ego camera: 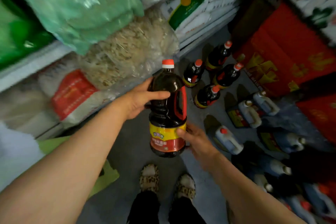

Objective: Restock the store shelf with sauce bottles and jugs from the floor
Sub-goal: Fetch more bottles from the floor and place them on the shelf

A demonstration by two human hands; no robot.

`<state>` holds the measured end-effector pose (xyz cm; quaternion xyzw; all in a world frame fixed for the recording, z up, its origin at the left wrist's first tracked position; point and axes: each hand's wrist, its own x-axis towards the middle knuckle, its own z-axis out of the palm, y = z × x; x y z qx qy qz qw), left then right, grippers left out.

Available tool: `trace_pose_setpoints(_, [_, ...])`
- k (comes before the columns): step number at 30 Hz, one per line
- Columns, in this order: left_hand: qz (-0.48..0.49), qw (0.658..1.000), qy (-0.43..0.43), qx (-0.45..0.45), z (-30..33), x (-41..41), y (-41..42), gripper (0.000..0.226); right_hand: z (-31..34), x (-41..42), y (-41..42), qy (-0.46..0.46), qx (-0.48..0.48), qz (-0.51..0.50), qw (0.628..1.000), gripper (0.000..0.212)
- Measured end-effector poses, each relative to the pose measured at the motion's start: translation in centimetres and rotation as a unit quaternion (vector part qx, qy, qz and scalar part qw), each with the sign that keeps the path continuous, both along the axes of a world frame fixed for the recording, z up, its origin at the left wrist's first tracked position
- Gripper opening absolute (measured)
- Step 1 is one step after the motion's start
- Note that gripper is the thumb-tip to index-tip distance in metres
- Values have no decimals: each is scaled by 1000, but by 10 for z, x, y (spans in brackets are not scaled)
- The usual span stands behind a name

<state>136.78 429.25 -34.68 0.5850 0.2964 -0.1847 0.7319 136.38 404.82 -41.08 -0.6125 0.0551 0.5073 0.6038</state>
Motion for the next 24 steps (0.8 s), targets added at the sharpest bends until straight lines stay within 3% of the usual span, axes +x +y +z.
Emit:
trace_pose_setpoints(5, [56, 997, -15, 60, 162, -35, 11, 72, 146, -2, 20, -24, 22, 78, 996, 46])
trace_pose_setpoints(12, [183, 962, -74, 186, 375, -97, 47, 102, 326, -11, 84, -181, 79, 164, 967, 86])
trace_pose_setpoints(16, [211, 942, -127, 230, 468, -142, 80, 114, 401, -27, 140, -245, 133, 186, 942, 89])
trace_pose_setpoints(18, [229, 928, -146, 254, 505, -166, 101, 97, 435, -40, 171, -268, 157, 204, 928, 86])
trace_pose_setpoints(21, [266, 900, -161, 304, 549, -204, 141, 88, 485, -69, 221, -314, 189, 237, 900, 69])
trace_pose_setpoints(24, [281, 876, -193, 341, 590, -247, 183, 44, 527, -101, 279, -348, 217, 250, 877, 61])
